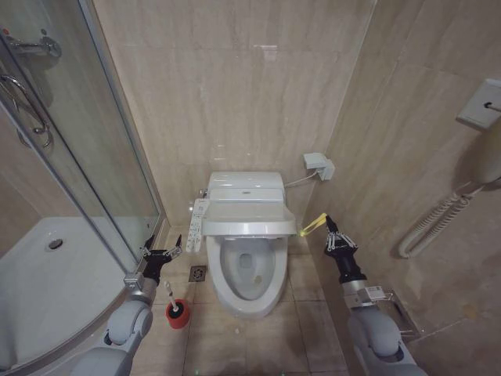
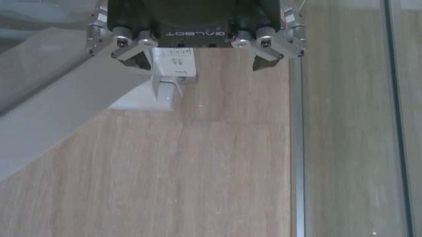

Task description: Open the toilet lid, clean the toilet bowl with a toilet brush, close the toilet lid, and flush.

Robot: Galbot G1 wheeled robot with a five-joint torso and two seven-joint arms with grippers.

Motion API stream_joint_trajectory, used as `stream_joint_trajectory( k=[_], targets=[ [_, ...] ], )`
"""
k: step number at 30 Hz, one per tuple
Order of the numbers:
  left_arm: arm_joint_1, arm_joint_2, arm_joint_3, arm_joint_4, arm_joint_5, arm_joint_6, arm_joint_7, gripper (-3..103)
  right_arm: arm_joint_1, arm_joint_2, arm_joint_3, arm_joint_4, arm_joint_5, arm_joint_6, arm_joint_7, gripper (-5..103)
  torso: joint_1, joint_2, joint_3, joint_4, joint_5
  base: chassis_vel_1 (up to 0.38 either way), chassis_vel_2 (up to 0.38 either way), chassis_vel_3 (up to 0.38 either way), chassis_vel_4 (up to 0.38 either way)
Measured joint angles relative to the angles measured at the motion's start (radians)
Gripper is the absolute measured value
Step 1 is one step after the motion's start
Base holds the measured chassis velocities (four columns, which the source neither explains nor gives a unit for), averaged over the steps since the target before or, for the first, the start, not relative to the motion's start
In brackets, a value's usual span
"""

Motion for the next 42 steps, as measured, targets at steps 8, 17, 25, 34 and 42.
stream_joint_trajectory(
  k=[8,17,25,34,42],
  targets=[
    [0.0,0.0,0.0,0.0,0.0,0.0,0.0,100,-0.012,-0.02,0.004,0.029,0.019,-0.003,-0.001,0,0.0,0.0,0.0,0.0,0.0,0.0,0.0,0.0,0.0],
    [0.0,0.0,0.0,0.0,0.0,0.0,0.0,100,-0.021,-0.022,0.006,0.038,0.022,0.009,-0.004,0,0.0,0.0,0.0,0.0,0.0001,-0.006,0.004,0.005,-0.005],
    [0.0,0.0,0.0,0.0,0.0,0.0,0.0,100,-0.008,-0.022,-0.011,0.056,0.018,-0.01,0.002,0,0.0,0.0,0.0,-0.0001,0.0,0.0,0.0,0.0,0.0],
    [0.0,0.0,0.0,0.0,0.0,0.0,0.0,100,0.04,-0.026,-0.035,0.042,0.019,-0.044,0.008,0,0.0,0.0,0.0,0.0,0.0,0.0,0.0,0.0,0.0],
    [0.0,0.0,0.0,0.0,0.0,0.0,0.0,100,0.077,-0.036,-0.056,0.013,0.039,-0.082,0.007,0,0.0,0.0,0.0,0.0,0.0,0.0,0.0,0.0,0.0]
  ],
)
